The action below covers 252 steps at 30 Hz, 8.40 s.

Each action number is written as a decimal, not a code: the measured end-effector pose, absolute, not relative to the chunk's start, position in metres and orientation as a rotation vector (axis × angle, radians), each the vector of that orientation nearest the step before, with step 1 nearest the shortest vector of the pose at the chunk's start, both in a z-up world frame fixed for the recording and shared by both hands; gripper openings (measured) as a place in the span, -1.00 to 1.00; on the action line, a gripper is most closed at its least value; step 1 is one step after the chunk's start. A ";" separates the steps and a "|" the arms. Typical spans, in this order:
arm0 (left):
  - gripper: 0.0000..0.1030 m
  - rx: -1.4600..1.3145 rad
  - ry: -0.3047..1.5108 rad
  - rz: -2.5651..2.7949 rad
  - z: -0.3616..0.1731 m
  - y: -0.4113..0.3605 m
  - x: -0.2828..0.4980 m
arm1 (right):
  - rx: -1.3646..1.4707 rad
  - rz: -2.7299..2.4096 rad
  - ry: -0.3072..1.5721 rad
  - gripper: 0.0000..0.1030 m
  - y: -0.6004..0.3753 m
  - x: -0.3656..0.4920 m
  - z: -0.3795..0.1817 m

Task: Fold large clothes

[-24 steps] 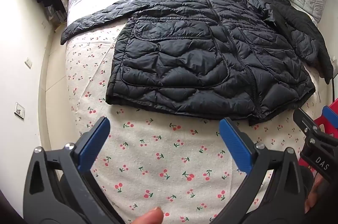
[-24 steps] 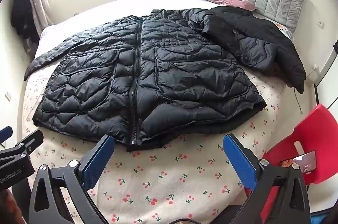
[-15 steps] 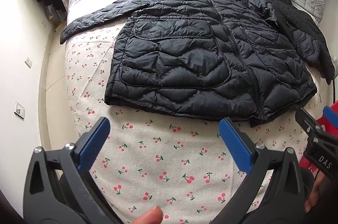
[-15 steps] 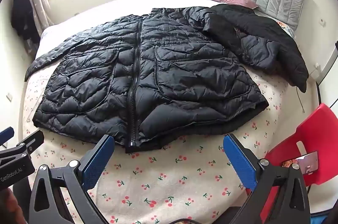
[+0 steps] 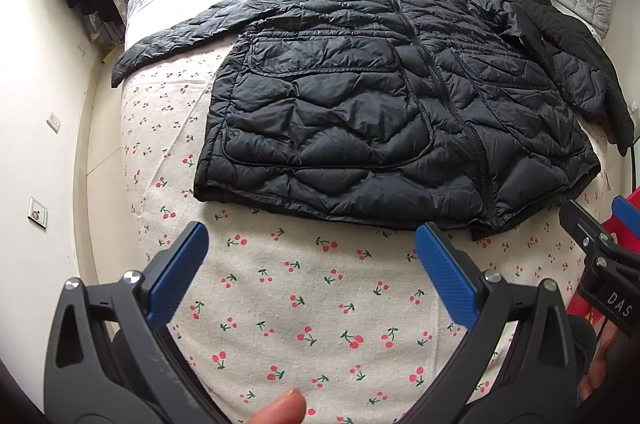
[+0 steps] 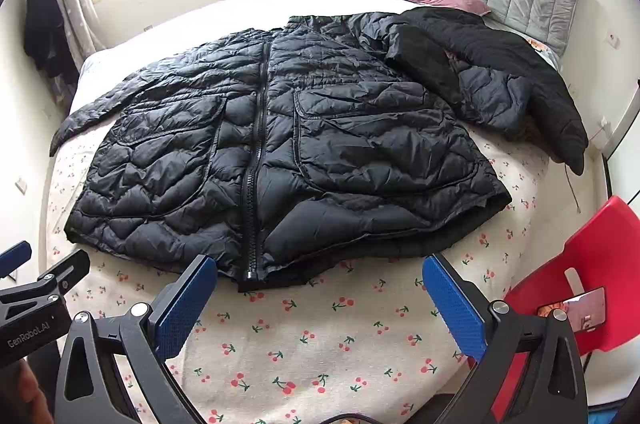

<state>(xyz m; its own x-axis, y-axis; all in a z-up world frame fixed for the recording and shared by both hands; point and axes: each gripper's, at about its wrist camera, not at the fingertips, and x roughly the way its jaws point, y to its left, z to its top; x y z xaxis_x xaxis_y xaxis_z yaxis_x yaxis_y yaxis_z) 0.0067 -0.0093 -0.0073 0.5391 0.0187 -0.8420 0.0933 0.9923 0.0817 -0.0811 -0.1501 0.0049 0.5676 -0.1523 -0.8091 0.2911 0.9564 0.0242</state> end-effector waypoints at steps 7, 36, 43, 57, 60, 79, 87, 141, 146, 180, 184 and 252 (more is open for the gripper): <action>1.00 0.118 1.007 -0.044 -0.008 -0.006 0.008 | 0.152 -0.257 0.937 1.00 -0.148 -0.079 0.004; 1.00 0.086 1.017 -0.007 -0.010 0.012 0.022 | 0.131 -0.242 0.938 1.00 -0.154 -0.063 0.006; 1.00 0.096 1.023 -0.004 -0.014 0.009 0.025 | 0.148 -0.250 0.940 1.00 -0.161 -0.062 0.004; 1.00 0.105 1.020 0.015 -0.018 0.014 0.034 | 0.158 -0.241 0.954 1.00 -0.177 -0.053 -0.002; 1.00 0.128 1.002 -0.013 -0.019 0.014 0.038 | 0.161 -0.216 0.962 1.00 -0.180 -0.050 -0.003; 0.69 -0.096 1.186 -0.327 -0.076 0.106 0.135 | 0.362 -0.192 1.010 1.00 -0.380 -0.002 -0.057; -0.52 -0.202 1.222 -0.447 -0.089 0.093 0.131 | 0.603 -0.135 1.012 -0.14 -0.411 0.003 -0.106; 0.60 0.285 0.974 -0.573 -0.013 -0.090 0.160 | -0.090 -0.803 0.576 -0.88 -0.593 0.115 0.095; 0.60 0.266 1.046 -0.631 -0.060 -0.106 0.158 | -0.038 -0.910 0.720 -0.62 -0.636 0.145 0.034; 0.60 -0.537 0.933 0.033 -0.059 0.308 0.268 | 0.272 -0.206 0.939 0.65 -0.375 0.126 0.020; 0.45 -0.758 0.901 0.060 -0.085 0.345 0.293 | 0.274 -0.140 0.978 0.65 -0.342 0.131 0.007; -0.11 -0.171 0.879 -0.351 -0.086 0.087 0.345 | 0.488 0.024 0.956 -0.81 -0.301 0.349 -0.088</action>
